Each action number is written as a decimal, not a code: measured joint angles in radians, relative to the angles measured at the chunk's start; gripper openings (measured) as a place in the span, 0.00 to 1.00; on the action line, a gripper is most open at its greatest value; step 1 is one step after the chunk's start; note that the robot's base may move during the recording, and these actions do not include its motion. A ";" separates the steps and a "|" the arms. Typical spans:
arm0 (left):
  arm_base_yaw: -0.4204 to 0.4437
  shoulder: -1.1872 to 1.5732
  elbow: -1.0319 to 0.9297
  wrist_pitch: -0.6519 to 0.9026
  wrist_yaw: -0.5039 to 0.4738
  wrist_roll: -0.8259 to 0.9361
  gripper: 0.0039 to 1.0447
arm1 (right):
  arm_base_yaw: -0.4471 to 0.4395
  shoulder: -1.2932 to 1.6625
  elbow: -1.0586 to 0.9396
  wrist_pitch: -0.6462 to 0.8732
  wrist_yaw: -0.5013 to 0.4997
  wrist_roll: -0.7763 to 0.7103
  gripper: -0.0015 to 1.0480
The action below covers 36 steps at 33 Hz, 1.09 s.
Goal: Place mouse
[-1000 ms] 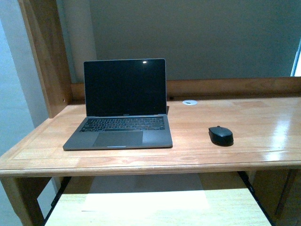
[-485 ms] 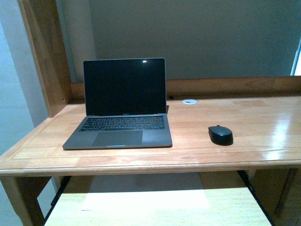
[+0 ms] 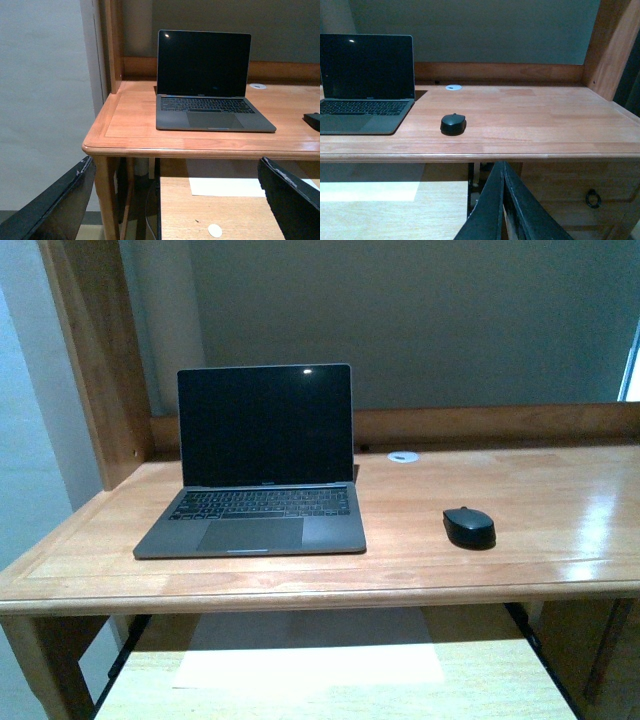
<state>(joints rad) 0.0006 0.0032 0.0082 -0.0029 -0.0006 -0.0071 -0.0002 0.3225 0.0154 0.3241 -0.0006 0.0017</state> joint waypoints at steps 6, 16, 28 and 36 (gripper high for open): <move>0.000 0.000 0.000 0.000 0.000 0.000 0.94 | 0.000 -0.069 0.000 -0.068 0.000 0.000 0.02; 0.000 0.000 0.000 0.000 0.000 0.000 0.94 | 0.000 -0.148 0.000 -0.146 0.000 0.000 0.02; 0.000 0.000 0.000 0.000 0.000 0.000 0.94 | -0.001 -0.313 0.000 -0.325 -0.001 0.000 0.02; 0.000 0.000 0.000 -0.001 -0.001 0.000 0.94 | 0.000 -0.313 0.000 -0.320 0.002 -0.002 0.02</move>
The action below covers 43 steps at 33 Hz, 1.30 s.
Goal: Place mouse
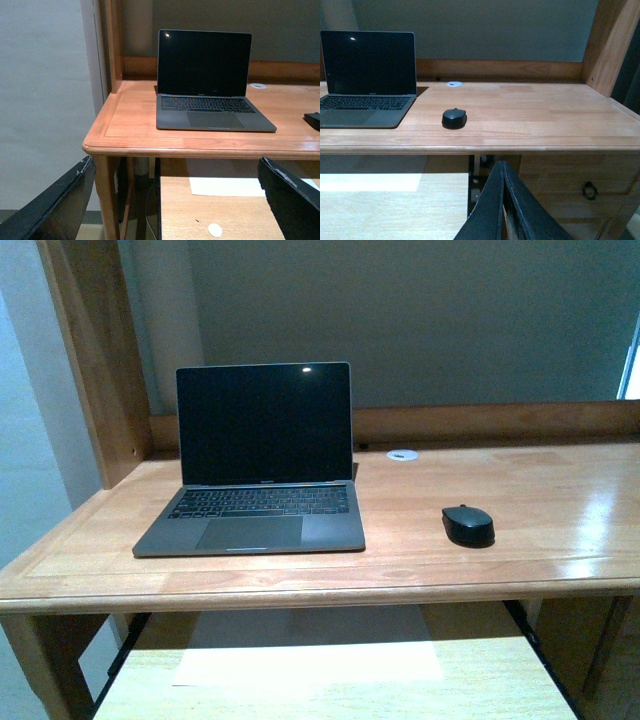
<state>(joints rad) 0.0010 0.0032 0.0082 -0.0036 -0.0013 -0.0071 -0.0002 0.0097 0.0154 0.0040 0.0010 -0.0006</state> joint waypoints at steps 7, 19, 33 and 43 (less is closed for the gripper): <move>0.000 0.000 0.000 0.001 0.000 0.000 0.94 | 0.000 0.000 0.000 -0.006 -0.001 -0.001 0.24; 0.000 0.000 0.000 0.001 0.001 0.000 0.94 | 0.000 0.000 0.000 -0.007 -0.002 -0.001 0.86; 0.000 0.000 0.000 0.001 0.001 0.000 0.94 | 0.000 0.000 0.000 -0.007 -0.002 -0.001 0.94; 0.000 0.000 0.000 0.001 0.000 0.000 0.94 | 0.000 0.000 0.000 -0.007 -0.002 -0.001 0.94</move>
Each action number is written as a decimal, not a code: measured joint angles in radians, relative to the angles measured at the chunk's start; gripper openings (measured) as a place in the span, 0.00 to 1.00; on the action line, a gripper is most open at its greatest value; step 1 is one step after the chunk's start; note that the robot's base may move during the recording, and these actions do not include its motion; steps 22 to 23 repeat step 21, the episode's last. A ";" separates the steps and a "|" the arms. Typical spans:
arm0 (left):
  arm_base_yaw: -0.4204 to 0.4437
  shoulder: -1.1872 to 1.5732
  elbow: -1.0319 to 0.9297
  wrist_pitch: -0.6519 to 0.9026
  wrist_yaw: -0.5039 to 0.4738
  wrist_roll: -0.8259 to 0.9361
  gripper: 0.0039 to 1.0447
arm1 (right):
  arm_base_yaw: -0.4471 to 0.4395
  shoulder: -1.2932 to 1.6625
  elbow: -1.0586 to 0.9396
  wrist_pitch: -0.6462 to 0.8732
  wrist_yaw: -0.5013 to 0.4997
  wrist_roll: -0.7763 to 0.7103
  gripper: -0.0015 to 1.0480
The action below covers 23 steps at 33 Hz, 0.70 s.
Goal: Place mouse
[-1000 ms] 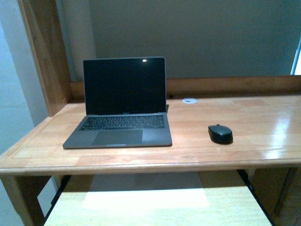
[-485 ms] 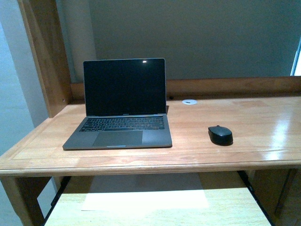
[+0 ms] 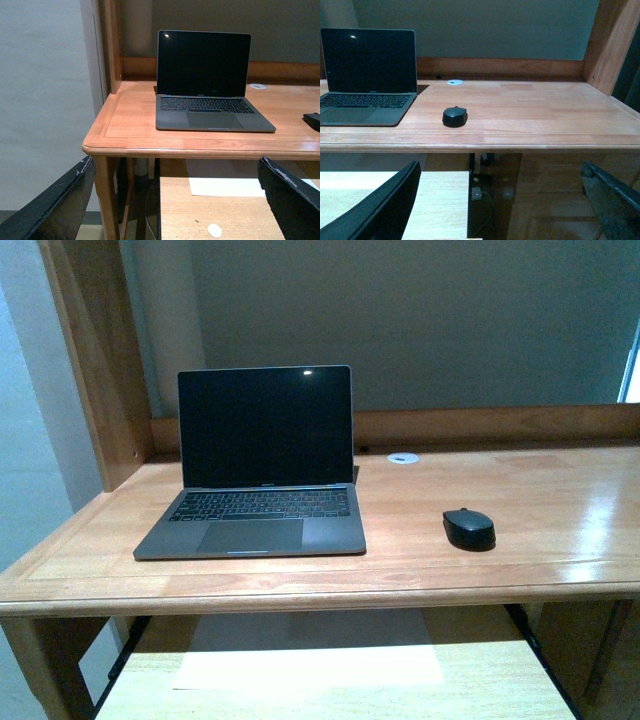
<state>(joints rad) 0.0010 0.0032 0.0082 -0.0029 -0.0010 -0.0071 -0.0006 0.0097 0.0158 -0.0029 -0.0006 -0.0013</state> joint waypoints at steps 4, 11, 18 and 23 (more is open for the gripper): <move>0.000 0.000 0.000 0.000 0.000 0.000 0.94 | 0.000 0.000 0.000 0.000 0.000 0.000 0.94; 0.000 0.000 0.000 0.000 0.000 0.000 0.94 | 0.000 0.000 0.000 0.000 0.000 0.000 0.94; 0.000 0.000 0.000 0.000 0.000 0.000 0.94 | 0.000 0.000 0.000 0.000 0.000 0.000 0.94; 0.000 0.000 0.000 0.000 0.000 0.000 0.94 | 0.000 0.000 0.000 0.000 0.000 0.000 0.94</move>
